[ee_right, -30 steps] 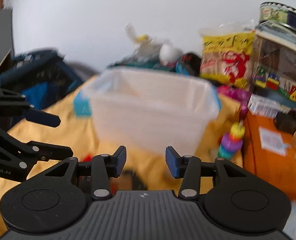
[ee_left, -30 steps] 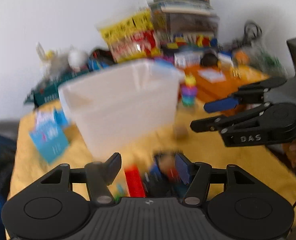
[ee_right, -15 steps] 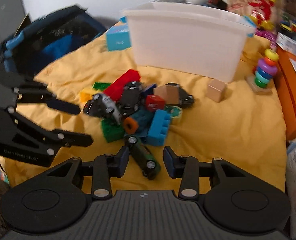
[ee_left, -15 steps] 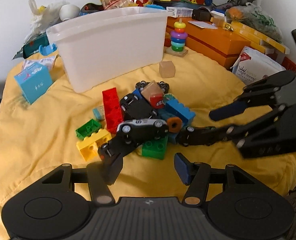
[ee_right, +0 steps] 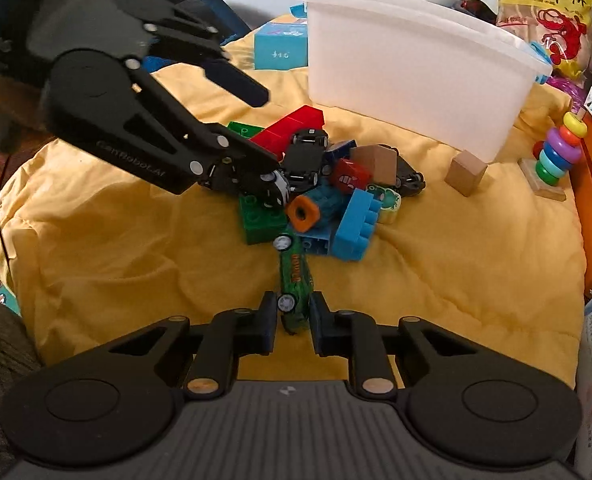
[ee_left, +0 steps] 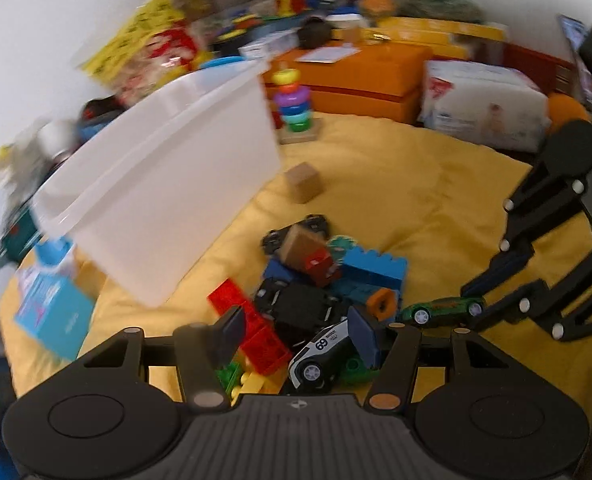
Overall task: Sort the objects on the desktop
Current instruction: 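Grasp the white-green toy car with the left gripper while the right reaches the green car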
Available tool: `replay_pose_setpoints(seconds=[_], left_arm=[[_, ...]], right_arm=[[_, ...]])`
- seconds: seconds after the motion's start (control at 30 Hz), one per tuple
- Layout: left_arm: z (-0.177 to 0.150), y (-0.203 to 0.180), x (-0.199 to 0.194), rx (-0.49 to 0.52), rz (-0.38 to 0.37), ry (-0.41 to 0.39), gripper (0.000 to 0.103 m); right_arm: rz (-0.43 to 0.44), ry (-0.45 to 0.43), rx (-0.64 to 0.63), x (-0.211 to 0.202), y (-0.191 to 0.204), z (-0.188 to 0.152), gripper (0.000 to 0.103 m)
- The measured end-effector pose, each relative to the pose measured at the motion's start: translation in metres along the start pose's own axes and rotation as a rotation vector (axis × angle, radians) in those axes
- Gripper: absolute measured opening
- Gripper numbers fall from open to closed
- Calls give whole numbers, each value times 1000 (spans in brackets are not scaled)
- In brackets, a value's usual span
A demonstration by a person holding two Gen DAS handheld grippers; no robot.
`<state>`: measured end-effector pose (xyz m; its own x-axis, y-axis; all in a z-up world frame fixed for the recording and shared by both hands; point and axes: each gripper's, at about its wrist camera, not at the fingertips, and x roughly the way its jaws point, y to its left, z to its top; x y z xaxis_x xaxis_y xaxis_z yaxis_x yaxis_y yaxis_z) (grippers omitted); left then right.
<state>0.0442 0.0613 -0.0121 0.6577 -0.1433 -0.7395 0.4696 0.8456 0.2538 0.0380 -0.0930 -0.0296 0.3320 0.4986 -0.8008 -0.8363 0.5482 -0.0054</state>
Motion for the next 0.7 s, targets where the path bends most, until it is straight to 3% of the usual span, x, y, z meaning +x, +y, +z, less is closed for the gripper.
replay_pose_setpoints(seconds=[0.13, 0.37, 0.4, 0.43, 0.47, 0.63, 0.7], left_arm=[[4, 4, 1, 9, -97, 26, 58], [-7, 0, 6, 9, -157, 68, 58], [-9, 0, 9, 5, -164, 76, 55], [-11, -2, 13, -4, -169, 83, 36], [-11, -1, 17, -18, -180, 93, 29], [-15, -12, 10, -90, -150, 75, 29], [-18, -16, 1, -154, -160, 82, 29]], right_arm=[[-11, -1, 33, -4, -6, -2, 19], [5, -3, 161, -17, -29, -7, 18], [13, 3, 171, -16, -31, -9, 18], [20, 11, 175, -14, -31, -11, 18], [21, 15, 178, -11, -31, -12, 20], [0, -5, 181, 0, -30, -10, 43], [-2, -7, 181, 3, -30, -7, 42]])
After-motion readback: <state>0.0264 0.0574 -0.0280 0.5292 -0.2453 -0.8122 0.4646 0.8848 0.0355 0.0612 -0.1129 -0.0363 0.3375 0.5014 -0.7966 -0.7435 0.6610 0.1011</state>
